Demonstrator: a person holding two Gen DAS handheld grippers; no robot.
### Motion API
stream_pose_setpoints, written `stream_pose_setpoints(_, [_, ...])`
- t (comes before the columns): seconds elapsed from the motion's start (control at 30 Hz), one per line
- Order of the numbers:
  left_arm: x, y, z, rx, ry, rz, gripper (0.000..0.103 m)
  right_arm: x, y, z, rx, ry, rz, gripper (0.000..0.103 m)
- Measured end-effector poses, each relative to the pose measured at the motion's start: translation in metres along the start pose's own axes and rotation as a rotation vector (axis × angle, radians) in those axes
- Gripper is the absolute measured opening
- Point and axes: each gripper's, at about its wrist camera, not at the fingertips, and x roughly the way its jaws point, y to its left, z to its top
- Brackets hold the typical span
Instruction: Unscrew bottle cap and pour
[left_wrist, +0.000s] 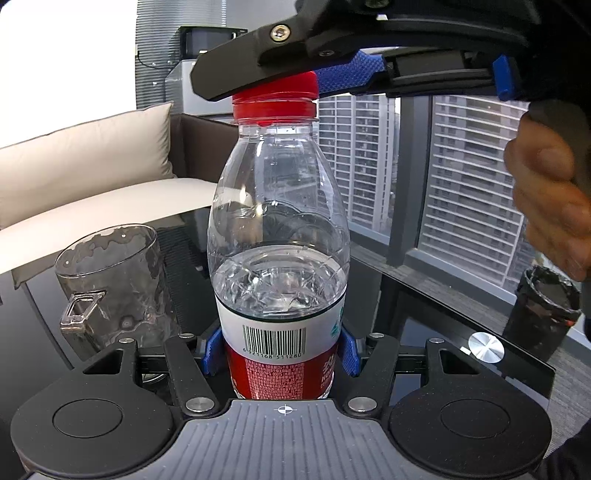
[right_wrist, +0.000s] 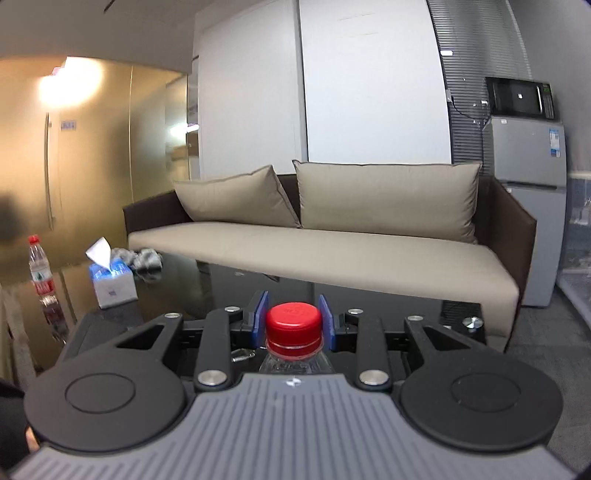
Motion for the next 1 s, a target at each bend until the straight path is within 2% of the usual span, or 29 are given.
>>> stream_pose_setpoints(0.07, [0.0, 0.001, 0.0, -0.008, 0.0, 0.005, 0.056, 0.001, 0.005, 0.0, -0.001, 0.0, -0.032, 0.032])
stream_pose_setpoints(0.13, [0.0, 0.001, 0.001, -0.016, 0.0, 0.009, 0.055, 0.003, 0.02, 0.001, -0.012, -0.001, -0.136, 0.032])
stream_pose_setpoints(0.2, [0.001, 0.001, 0.001, -0.009, 0.001, 0.017, 0.056, 0.004, 0.032, 0.001, -0.026, -0.004, -0.206, 0.032])
stream_pose_setpoints(0.3, [0.0, 0.004, 0.0, -0.014, 0.004, 0.012, 0.056, 0.004, 0.045, -0.003, -0.042, -0.009, -0.247, 0.032])
stream_pose_setpoints(0.67, [0.001, 0.002, 0.0, -0.007, 0.002, 0.013, 0.056, 0.009, 0.05, -0.006, 0.005, -0.01, -0.305, 0.033])
stream_pose_setpoints(0.8, [0.0, 0.0, 0.0, -0.005, 0.001, 0.013, 0.056, 0.009, 0.05, -0.006, -0.016, -0.004, -0.29, 0.032])
stream_pose_setpoints(1.0, [-0.006, -0.003, -0.004, 0.004, -0.007, 0.007, 0.056, 0.006, 0.04, -0.008, -0.038, -0.018, -0.22, 0.032])
